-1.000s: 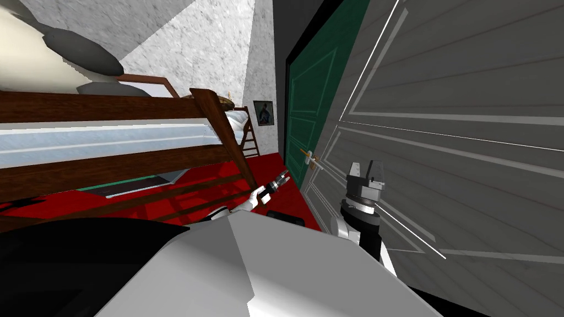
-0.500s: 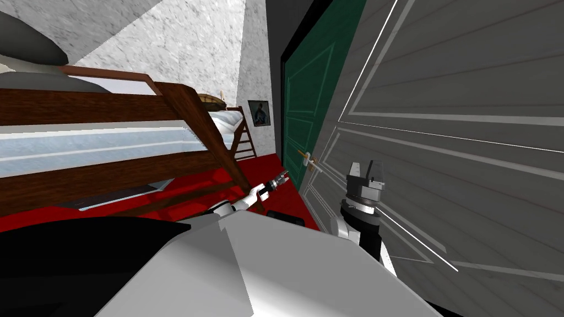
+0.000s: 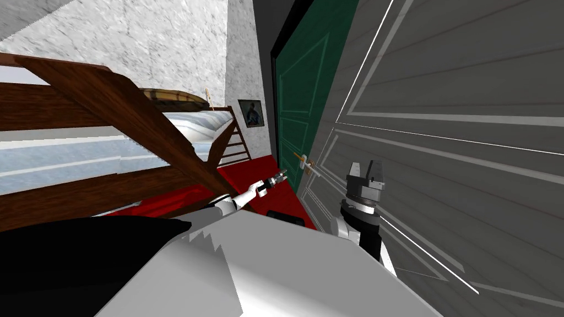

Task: Push the door open

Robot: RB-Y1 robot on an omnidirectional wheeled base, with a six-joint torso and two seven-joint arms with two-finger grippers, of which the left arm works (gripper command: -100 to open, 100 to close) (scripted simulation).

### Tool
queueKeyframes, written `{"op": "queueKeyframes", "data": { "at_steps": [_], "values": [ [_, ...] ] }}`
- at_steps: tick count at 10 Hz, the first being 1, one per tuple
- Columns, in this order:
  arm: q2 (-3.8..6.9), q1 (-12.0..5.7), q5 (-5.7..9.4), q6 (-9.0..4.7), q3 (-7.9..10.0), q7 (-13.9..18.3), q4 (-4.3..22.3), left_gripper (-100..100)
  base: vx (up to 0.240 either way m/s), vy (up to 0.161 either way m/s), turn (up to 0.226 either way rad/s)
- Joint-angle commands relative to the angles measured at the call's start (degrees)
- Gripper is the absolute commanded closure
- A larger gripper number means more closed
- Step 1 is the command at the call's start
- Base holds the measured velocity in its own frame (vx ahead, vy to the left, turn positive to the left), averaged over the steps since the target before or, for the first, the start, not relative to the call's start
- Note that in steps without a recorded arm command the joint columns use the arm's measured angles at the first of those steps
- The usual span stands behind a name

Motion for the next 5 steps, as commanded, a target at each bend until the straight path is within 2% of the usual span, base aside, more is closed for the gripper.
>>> {"op": "queueKeyframes", "data": {
  "at_steps": [1,5],
  "values": [
    [1.02,-1.59,-0.15,-0.46,-0.49,0.7,1.5,-100,0.229,0.033,-0.154],
    [3.0,-4.44,-0.41,-0.9,-1.29,1.7,3.5,-100,0.216,0.032,-0.136]
  ]
}}
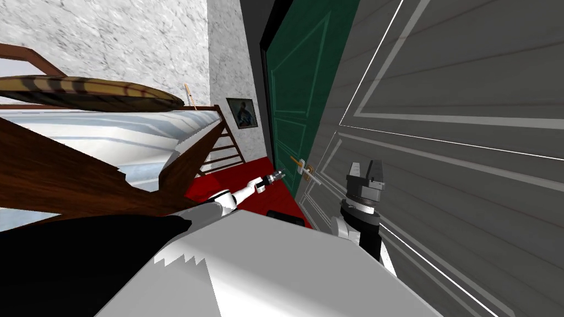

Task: Push the door open

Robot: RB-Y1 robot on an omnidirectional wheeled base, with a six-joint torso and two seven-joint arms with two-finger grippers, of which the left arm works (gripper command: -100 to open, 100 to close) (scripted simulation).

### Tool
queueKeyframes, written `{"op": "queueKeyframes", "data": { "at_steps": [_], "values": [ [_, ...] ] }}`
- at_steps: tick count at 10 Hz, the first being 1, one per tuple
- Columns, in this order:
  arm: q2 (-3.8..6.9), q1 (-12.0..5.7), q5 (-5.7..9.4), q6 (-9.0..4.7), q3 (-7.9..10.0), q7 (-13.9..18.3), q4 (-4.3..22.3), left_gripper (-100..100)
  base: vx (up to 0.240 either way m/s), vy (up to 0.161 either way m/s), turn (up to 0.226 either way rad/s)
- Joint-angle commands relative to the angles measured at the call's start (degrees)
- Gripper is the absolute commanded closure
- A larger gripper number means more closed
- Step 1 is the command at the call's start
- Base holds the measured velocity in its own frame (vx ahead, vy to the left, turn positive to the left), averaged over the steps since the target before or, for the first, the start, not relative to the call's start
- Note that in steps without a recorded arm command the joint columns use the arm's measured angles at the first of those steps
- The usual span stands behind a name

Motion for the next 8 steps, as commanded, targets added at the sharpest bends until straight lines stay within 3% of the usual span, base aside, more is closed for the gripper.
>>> {"op": "queueKeyframes", "data": {
  "at_steps": [1,2,4,8],
  "values": [
    [0.55,-1.11,-0.07,-0.26,-0.21,0.3,0.9,-100,0.234,0.04,-0.113],
    [1.07,-1.82,-0.12,-0.35,-0.37,0.5,1.3,-100,0.246,0.051,-0.12],
    [0.78,-1.43,-0.09,-0.23,-0.28,0.4,1.0,-100,0.048,0.011,0.0],
    [0.11,0.7,-0.2,-0.51,-0.37,-0.1,1.1,-100,-0.199,-0.047,-0.058]
  ]
}}
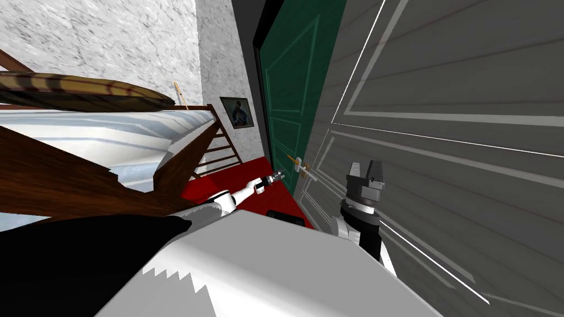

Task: Push the door open

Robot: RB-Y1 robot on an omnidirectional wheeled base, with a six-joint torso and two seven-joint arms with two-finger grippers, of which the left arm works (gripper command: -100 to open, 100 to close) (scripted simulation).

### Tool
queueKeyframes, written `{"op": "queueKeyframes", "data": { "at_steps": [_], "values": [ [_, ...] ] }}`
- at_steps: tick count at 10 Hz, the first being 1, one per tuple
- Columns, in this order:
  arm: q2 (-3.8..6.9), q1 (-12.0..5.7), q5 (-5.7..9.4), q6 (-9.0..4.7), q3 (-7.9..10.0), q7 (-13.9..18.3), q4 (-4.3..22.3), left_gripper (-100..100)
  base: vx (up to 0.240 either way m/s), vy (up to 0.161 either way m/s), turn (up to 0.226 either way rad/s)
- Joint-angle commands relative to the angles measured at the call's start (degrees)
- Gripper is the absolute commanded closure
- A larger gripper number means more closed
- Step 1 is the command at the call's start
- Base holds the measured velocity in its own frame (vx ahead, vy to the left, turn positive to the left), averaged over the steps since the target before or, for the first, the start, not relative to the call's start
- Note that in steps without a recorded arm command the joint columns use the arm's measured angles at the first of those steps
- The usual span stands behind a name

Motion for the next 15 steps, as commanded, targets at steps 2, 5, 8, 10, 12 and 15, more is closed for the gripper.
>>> {"op": "queueKeyframes", "data": {
  "at_steps": [2,5,8,10,12,15],
  "values": [
    [-0.6,1.24,-0.06,-0.44,-0.05,-0.3,0.7,-100,-0.249,-0.057,-0.055],
    [-1.06,2.69,-0.14,-0.63,-0.11,-0.7,0.7,-100,-0.222,-0.048,-0.054],
    [-1.4,4.6,-0.24,-0.92,-0.17,-1.2,0.8,-100,-0.198,-0.056,-0.088],
    [-1.3,6.67,-0.37,-1.31,-0.21,-1.9,0.9,-100,-0.16,-0.093,-0.216],
    [-1.19,8.74,-0.5,-1.69,-0.25,-2.6,1.0,-100,-0.108,-0.093,-0.208],
    [-1.05,11.5,-0.67,-2.2,-0.29,-3.5,1.2,-100,-0.1,-0.09,-0.199]
  ]
}}
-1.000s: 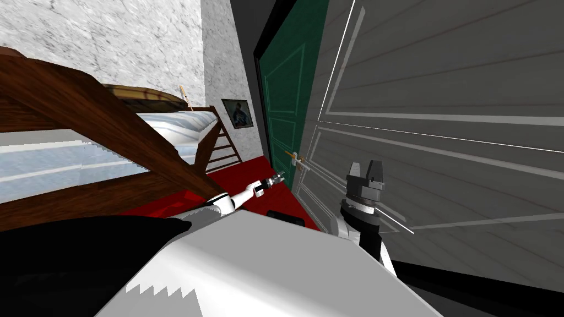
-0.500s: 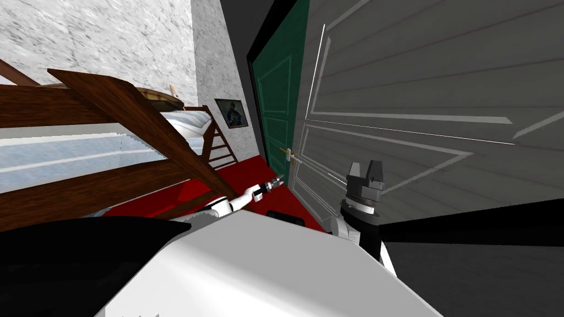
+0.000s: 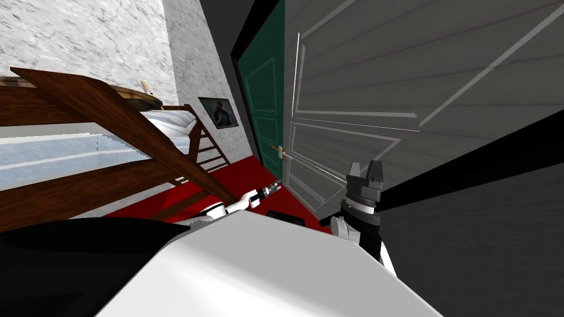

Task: Push the door open

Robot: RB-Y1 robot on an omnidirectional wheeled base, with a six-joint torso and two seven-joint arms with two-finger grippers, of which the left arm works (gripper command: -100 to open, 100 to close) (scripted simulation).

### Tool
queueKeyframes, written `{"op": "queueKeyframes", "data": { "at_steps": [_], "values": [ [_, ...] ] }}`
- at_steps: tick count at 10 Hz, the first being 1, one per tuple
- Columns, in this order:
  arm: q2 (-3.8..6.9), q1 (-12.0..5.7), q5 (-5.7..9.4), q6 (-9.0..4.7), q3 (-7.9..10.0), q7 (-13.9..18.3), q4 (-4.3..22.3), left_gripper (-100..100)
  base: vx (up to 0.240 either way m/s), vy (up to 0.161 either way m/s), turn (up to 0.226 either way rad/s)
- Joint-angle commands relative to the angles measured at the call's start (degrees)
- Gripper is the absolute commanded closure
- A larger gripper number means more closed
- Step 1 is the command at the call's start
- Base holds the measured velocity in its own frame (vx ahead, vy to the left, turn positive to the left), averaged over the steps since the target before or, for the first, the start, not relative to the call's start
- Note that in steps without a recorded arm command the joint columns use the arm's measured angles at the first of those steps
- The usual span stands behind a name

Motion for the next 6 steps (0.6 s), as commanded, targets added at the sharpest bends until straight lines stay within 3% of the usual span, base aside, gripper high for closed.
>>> {"op": "queueKeyframes", "data": {
  "at_steps": [1,3,6],
  "values": [
    [0.15,1.85,-0.16,0.09,-0.09,-0.6,-0.1,-100,-0.12,-0.101,-0.332],
    [0.7,3.51,-0.26,-0.28,-0.05,-1.3,0.0,-100,-0.031,-0.06,-0.238],
    [1.8,6.83,-0.46,-1.02,0.01,-2.6,0.2,-100,0.063,-0.024,-0.268]
  ]
}}
